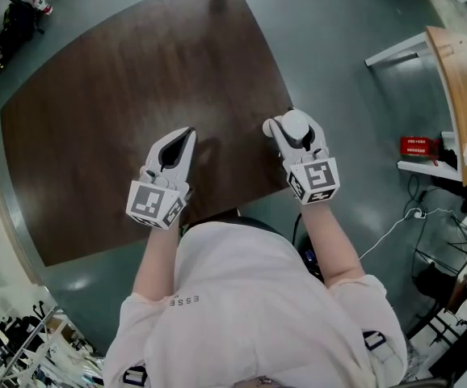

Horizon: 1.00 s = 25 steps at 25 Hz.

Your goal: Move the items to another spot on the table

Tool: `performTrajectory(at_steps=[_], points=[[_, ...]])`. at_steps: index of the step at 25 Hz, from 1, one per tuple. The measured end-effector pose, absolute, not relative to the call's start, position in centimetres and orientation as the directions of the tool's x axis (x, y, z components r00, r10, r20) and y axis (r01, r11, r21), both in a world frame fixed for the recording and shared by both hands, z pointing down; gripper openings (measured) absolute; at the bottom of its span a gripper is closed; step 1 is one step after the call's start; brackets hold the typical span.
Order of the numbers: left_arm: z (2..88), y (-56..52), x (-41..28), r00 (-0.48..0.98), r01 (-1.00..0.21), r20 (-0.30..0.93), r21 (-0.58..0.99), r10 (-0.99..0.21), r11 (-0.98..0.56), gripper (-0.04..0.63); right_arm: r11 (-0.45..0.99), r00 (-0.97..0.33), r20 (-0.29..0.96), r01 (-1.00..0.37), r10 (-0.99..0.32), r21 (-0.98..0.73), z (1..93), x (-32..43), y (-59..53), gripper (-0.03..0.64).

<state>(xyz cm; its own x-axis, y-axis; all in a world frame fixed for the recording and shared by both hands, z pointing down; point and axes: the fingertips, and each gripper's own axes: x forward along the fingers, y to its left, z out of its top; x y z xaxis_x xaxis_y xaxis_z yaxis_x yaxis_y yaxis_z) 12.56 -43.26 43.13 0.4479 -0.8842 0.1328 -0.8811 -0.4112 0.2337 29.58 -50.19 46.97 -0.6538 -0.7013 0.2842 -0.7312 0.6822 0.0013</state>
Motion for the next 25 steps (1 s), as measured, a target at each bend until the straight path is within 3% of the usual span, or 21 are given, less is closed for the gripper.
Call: performTrajectory(at_steps=[15, 25], points=[[40.5, -29.2, 13.2, 0.266, -0.952, 0.081, 0.18, -0.961, -0.248, 0.014, 0.775, -0.746, 0.248, -0.631, -0.617, 0.029, 44.2, 31.7, -39.5, 0.178], [39.0, -19.1, 6.6, 0.009, -0.987, 0.077, 0.159, -0.997, 0.003, 0.014, 0.917, -0.89, 0.242, -0.399, -0.386, -0.004, 43.5, 22.8, -31.3, 0.178]])
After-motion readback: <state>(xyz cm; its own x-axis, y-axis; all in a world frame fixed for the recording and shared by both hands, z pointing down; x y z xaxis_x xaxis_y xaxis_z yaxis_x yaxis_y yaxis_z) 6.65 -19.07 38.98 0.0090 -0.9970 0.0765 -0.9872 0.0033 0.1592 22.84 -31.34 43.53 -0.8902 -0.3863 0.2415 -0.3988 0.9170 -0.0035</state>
